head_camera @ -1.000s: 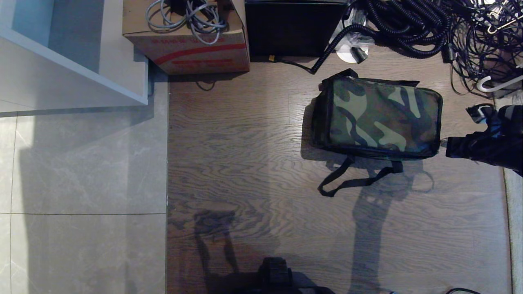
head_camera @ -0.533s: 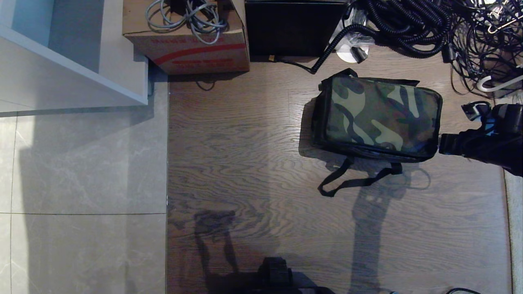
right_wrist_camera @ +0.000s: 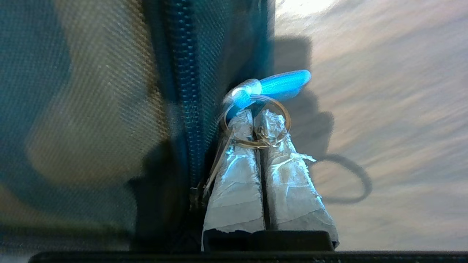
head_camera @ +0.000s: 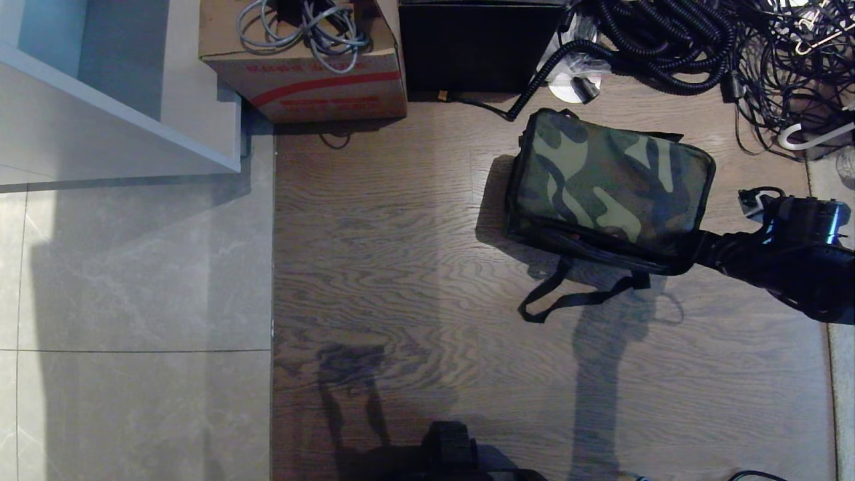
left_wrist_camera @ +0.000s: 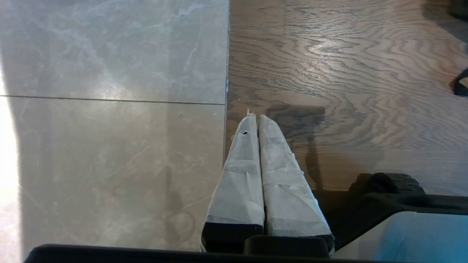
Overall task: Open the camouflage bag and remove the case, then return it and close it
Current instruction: Open the top of the storage box
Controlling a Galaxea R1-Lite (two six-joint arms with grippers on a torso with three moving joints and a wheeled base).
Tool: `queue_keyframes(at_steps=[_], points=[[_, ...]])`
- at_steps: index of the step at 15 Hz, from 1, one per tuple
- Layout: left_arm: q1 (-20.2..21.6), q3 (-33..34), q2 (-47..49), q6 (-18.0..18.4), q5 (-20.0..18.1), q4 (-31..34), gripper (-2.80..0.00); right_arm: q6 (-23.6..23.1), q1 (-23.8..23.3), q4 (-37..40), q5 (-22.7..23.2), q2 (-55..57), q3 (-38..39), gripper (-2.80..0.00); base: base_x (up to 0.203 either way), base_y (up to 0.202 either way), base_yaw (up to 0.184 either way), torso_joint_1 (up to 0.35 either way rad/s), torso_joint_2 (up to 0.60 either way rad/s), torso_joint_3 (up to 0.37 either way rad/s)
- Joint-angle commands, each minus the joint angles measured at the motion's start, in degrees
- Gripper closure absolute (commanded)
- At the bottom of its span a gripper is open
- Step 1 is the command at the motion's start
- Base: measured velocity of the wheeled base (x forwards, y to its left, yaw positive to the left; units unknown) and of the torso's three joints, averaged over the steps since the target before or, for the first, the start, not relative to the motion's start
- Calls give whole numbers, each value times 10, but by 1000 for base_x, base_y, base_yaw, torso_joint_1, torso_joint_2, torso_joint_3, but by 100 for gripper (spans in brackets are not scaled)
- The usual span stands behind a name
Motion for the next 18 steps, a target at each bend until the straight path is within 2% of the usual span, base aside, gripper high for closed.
queue_keyframes(at_steps=[1,2,4,6,8,11,13,16,18], points=[[0,0,0,0,0,0,0,27,33,-4,5,-27,49,0,0,0,0,0,0,0],[0,0,0,0,0,0,0,48,52,-5,4,-45,79,0,0,0,0,0,0,0],[0,0,0,-1,0,0,0,126,103,-5,1,-88,134,0,0,0,0,0,0,0],[0,0,0,0,0,0,0,141,113,-7,3,-99,147,0,0,0,0,0,0,0],[0,0,0,0,0,0,0,96,84,-7,4,-95,139,0,0,0,0,0,0,0],[0,0,0,0,0,0,0,-38,27,-7,5,-81,129,0,0,0,0,0,0,0],[0,0,0,0,0,0,0,-63,4,-5,8,-77,116,0,0,0,0,0,0,0],[0,0,0,0,0,0,0,-107,-4,-7,7,-74,114,0,0,0,0,0,0,0],[0,0,0,0,0,0,0,-113,-10,-8,7,-69,94,0,0,0,0,0,0,0]])
